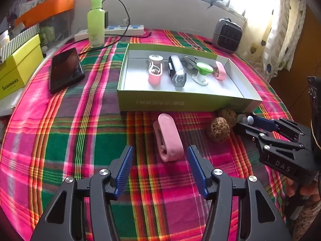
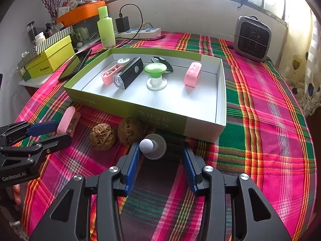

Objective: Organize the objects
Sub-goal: 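Grasp the pink clip with the left tool while the right tool grasps the white ball knob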

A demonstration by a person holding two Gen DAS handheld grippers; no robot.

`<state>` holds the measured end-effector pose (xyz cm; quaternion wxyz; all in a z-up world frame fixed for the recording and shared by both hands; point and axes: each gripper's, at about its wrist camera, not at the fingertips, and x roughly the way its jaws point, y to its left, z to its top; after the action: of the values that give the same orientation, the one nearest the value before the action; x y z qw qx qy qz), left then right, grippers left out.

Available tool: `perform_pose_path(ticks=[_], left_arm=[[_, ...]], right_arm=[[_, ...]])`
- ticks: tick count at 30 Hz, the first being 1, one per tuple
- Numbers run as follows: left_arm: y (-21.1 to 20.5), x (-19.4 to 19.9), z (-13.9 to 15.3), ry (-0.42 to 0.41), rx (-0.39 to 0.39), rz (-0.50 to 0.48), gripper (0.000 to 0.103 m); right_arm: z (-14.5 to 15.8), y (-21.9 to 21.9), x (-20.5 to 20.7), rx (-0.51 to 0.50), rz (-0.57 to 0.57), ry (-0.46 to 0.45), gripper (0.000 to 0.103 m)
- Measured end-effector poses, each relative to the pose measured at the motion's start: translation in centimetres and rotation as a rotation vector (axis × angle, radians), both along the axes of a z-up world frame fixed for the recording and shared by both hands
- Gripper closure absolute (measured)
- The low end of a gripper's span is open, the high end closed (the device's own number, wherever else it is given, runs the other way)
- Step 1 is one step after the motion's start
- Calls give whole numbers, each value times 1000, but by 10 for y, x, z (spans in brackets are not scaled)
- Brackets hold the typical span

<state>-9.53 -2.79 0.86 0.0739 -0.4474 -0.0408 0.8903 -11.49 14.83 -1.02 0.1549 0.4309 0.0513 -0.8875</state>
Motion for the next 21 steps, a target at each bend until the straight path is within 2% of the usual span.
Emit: perform_pose_path(ticks=[8,14,21], left_arm=[[-1,-10,-1,17,-25,33,49],[-2,-10,-2,24,-69,47,66],[-6,-10,-2,26,-78,57,75]], right_arm=[[0,1,-3,-13,-19,-1,60],[0,-1,-1,1,-22,3,60],[-1,0,0,0,-24,4,60]])
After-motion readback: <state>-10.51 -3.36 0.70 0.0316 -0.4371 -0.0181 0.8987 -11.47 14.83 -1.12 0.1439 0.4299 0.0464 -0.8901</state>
